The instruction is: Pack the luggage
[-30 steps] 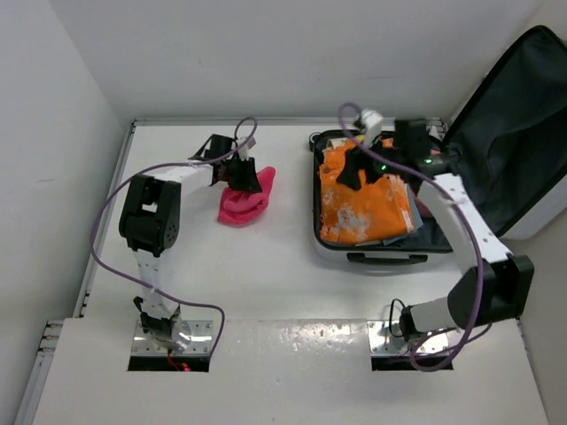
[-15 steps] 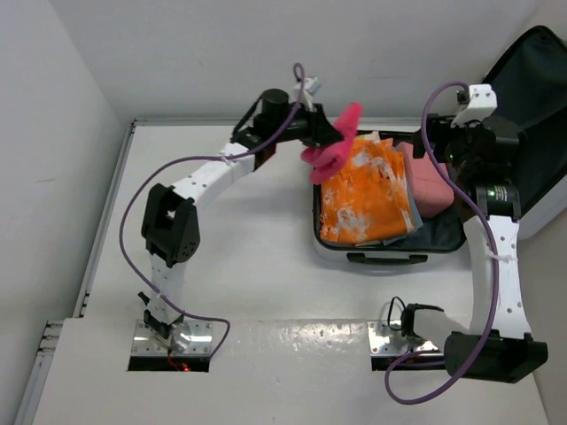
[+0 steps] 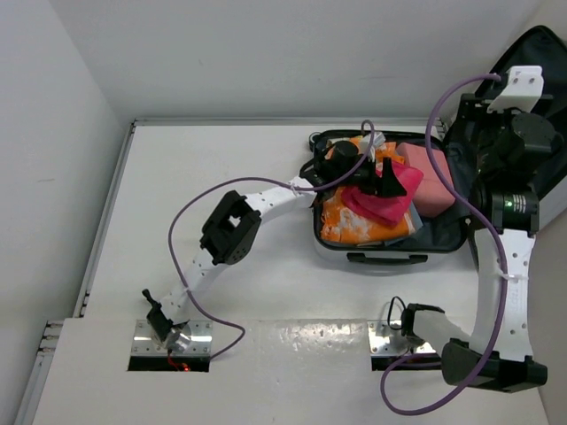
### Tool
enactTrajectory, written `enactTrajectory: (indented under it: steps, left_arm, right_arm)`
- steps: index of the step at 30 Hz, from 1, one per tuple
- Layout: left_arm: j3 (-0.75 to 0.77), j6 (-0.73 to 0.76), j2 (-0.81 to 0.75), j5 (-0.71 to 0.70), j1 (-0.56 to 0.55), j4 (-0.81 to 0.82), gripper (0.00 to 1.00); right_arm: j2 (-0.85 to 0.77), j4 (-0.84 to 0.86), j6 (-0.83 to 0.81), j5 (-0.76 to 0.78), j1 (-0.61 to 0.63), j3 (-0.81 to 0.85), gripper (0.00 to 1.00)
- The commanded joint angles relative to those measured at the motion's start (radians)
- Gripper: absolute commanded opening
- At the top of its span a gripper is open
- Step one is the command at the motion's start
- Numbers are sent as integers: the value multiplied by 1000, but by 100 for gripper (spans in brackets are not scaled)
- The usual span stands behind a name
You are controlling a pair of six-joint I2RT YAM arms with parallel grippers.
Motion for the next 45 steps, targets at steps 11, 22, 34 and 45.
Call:
enactTrajectory:
  steps: [11,22,34,45]
  left_arm:
    - [-35,205,-357,46,118,-17,90]
    - [-144,385,-486,-46,255,-173,90]
    - [-116,268,-439,-95,396,-233,90]
    - [-204,271,-480,-156,519,-252,90]
  right_arm:
    - [190,334,-568,250,-68,174,86]
    - [477,200,-754,232,-251,407,84]
    - [508,69,-729,151,-221,411,0]
    - [144,-209,-194,-577,444,119,42]
